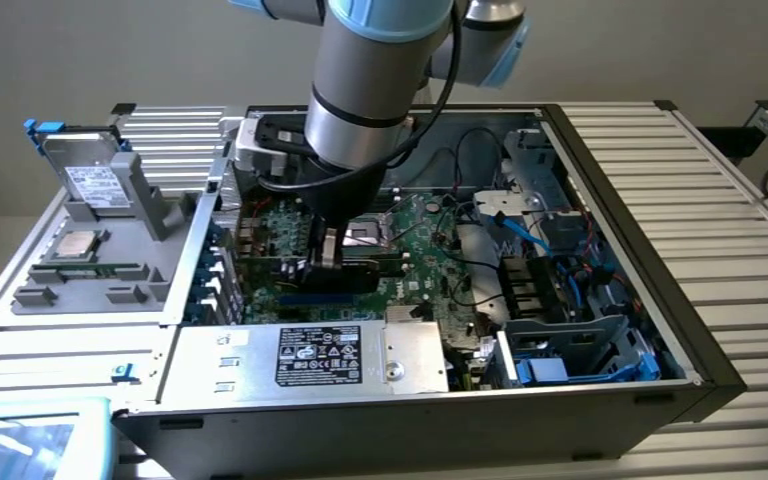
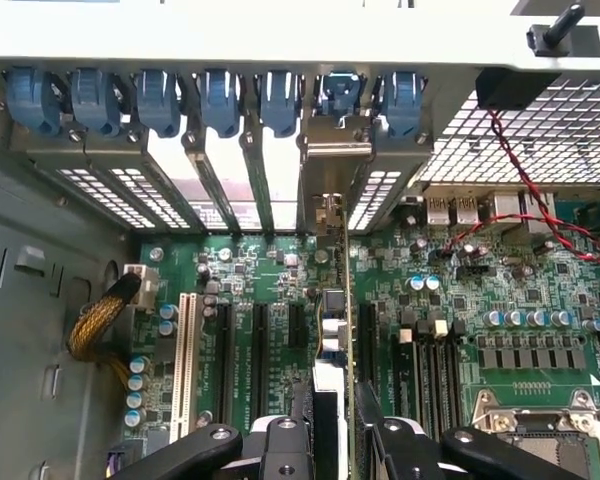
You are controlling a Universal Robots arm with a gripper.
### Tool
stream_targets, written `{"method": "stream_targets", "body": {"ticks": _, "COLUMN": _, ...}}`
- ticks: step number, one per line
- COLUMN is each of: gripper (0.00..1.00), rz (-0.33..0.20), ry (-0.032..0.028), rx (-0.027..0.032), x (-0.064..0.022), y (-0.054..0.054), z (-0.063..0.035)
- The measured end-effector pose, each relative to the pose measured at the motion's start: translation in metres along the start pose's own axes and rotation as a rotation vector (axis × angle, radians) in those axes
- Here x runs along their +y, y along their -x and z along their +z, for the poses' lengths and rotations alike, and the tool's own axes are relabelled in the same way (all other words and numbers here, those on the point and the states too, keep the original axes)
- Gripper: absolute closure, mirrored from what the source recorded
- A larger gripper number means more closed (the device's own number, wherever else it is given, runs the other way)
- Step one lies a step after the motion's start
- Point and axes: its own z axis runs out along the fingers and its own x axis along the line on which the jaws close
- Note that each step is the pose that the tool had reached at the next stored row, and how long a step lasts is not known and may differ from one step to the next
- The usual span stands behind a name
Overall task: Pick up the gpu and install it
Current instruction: 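Insert the gpu into the slot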
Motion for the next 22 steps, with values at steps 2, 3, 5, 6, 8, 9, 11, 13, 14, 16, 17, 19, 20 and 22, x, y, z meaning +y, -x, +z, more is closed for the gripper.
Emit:
{"method": "stream_targets", "body": {"ticks": 2, "gripper": 0.73, "rz": 0.0, "ry": -0.0025, "rx": -0.0001, "x": -0.0002, "y": 0.0, "z": 0.0012}}
{"method": "stream_targets", "body": {"ticks": 3, "gripper": 0.73, "rz": 0.0, "ry": -0.003, "rx": 0.0002, "x": -0.0001, "y": 0.0, "z": 0.0017}}
{"method": "stream_targets", "body": {"ticks": 5, "gripper": 0.73, "rz": 0.0, "ry": -0.0032, "rx": 0.0002, "x": 0.0011, "y": 0.0, "z": 0.0024}}
{"method": "stream_targets", "body": {"ticks": 6, "gripper": 0.73, "rz": 0.0, "ry": -0.0032, "rx": 0.0002, "x": 0.0018, "y": 0.0, "z": 0.0028}}
{"method": "stream_targets", "body": {"ticks": 8, "gripper": 0.73, "rz": 0.0, "ry": -0.0034, "rx": 0.0006, "x": 0.0037, "y": -0.0001, "z": 0.0036}}
{"method": "stream_targets", "body": {"ticks": 9, "gripper": 0.73, "rz": 0.0, "ry": -0.0032, "rx": 0.0007, "x": 0.0042, "y": -0.0001, "z": 0.0038}}
{"method": "stream_targets", "body": {"ticks": 11, "gripper": 0.73, "rz": 0.0, "ry": -0.0032, "rx": 0.0004, "x": 0.0042, "y": -0.0004, "z": 0.004}}
{"method": "stream_targets", "body": {"ticks": 13, "gripper": 0.73, "rz": 0.0, "ry": -0.0036, "rx": 0.0005, "x": 0.0043, "y": -0.0008, "z": 0.0041}}
{"method": "stream_targets", "body": {"ticks": 14, "gripper": 0.73, "rz": 0.0, "ry": -0.0037, "rx": 0.0005, "x": 0.0043, "y": -0.0008, "z": 0.0041}}
{"method": "stream_targets", "body": {"ticks": 16, "gripper": 0.73, "rz": 0.0, "ry": -0.0036, "rx": 0.0006, "x": 0.003, "y": -0.0009, "z": 0.0039}}
{"method": "stream_targets", "body": {"ticks": 17, "gripper": 0.73, "rz": 0.0, "ry": -0.0036, "rx": 0.0007, "x": 0.0019, "y": -0.0009, "z": 0.0037}}
{"method": "stream_targets", "body": {"ticks": 19, "gripper": 0.73, "rz": 0.0, "ry": -0.004, "rx": 0.002, "x": -0.0004, "y": -0.0009, "z": 0.003}}
{"method": "stream_targets", "body": {"ticks": 20, "gripper": 0.73, "rz": 0.0, "ry": -0.0039, "rx": 0.0021, "x": -0.0004, "y": -0.0009, "z": 0.003}}
{"method": "stream_targets", "body": {"ticks": 22, "gripper": 0.73, "rz": 0.001, "ry": -0.0037, "rx": 0.0022, "x": -0.0005, "y": -0.0009, "z": 0.003}}
